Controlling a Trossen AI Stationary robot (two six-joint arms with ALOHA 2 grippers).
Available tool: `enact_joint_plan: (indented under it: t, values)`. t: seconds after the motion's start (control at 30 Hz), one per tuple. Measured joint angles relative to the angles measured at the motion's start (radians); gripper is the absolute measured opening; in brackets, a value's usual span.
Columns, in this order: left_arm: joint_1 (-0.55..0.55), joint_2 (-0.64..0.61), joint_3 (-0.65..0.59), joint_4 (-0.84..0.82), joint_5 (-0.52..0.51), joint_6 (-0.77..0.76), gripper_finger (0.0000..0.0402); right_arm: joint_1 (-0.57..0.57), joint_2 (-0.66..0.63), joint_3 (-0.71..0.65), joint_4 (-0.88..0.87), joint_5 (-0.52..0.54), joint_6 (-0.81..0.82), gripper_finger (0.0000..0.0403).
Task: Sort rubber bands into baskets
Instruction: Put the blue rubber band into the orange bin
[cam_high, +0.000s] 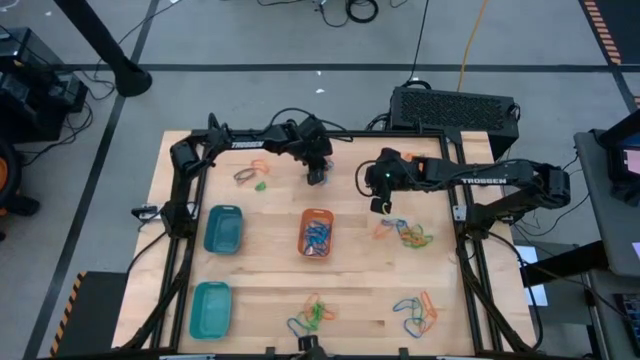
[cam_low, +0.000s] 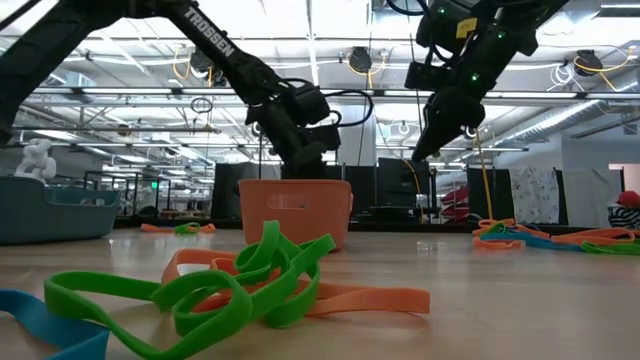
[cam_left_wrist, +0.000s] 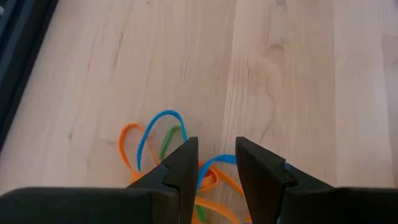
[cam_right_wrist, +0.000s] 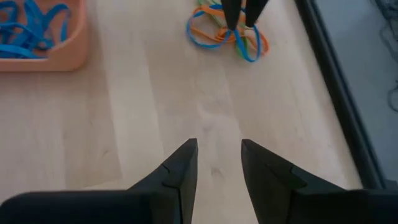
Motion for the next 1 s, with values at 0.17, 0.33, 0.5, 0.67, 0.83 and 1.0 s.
enact_joint_plan:
  t: [0.17, 0.33, 0.5, 0.67, 0.83, 1.0]
  values:
    - [0.002, 0.0, 0.0, -0.061, -0.008, 0.005, 0.0114, 0.0, 0.0, 0.0, 0.0, -0.023, 0.0, 0.0116]
    - [-0.013, 0.0, 0.0, -0.077, -0.027, 0.11, 0.0114, 0.0, 0.0, 0.0, 0.0, -0.022, 0.012, 0.0116]
    - [-0.03, 0.0, 0.0, -0.101, -0.08, 0.246, 0.0114, 0.0, 0.0, 0.0, 0.0, -0.022, 0.025, 0.0116]
    - [-0.021, 0.0, 0.0, -0.222, -0.084, 0.295, 0.0114, 0.001, 0.0, 0.0, -0.001, -0.022, 0.053, 0.0116]
    - [-0.025, 0.0, -0.018, -0.235, -0.139, 0.363, 0.0114, 0.001, 0.0, 0.0, -0.001, -0.022, 0.065, 0.0116]
    - [-0.044, 0.0, -0.017, -0.209, -0.305, 0.368, 0.0114, 0.002, 0.0, 0.0, -0.008, -0.022, 0.092, 0.0116]
